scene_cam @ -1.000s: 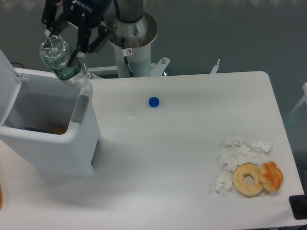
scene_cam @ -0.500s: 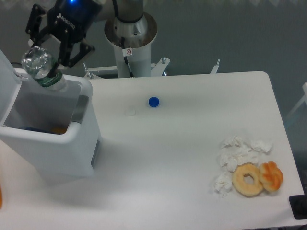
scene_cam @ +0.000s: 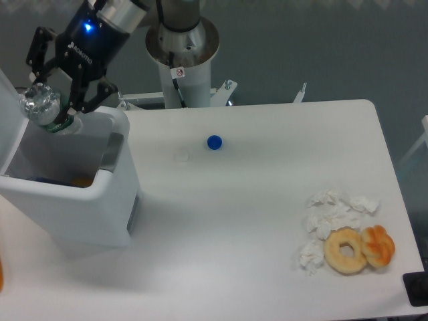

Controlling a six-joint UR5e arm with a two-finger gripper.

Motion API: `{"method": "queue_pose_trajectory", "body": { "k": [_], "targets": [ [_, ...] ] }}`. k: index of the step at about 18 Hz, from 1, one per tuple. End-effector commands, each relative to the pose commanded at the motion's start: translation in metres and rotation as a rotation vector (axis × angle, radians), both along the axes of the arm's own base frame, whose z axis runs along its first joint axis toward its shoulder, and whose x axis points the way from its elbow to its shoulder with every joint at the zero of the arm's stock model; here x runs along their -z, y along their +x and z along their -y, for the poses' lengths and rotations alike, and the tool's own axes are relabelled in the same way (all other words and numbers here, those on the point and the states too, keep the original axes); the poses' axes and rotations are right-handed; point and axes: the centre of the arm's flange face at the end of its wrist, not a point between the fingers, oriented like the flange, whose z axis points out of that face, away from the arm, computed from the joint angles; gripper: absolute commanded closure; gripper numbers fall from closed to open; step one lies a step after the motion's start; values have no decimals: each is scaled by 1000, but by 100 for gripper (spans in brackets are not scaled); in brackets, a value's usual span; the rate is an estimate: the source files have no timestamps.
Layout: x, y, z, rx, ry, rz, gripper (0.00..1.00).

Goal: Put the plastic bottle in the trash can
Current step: 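Lower the held bottle into the opening of the trash bin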

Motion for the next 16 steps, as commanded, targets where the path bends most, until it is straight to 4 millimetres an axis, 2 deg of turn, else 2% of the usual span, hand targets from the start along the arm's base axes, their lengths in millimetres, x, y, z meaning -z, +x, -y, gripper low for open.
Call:
{"method": "queue_pose_trajectory", "body": {
  "k": [6, 8, 11, 16],
  "targets": [
    [14, -6, -8, 4, -17, 11, 40],
    [24, -7, -16, 13, -26, 18, 40],
    [33, -1, -24, 32, -35, 25, 39],
    [50, -4, -30, 37, -56, 42, 38]
  ]
}}
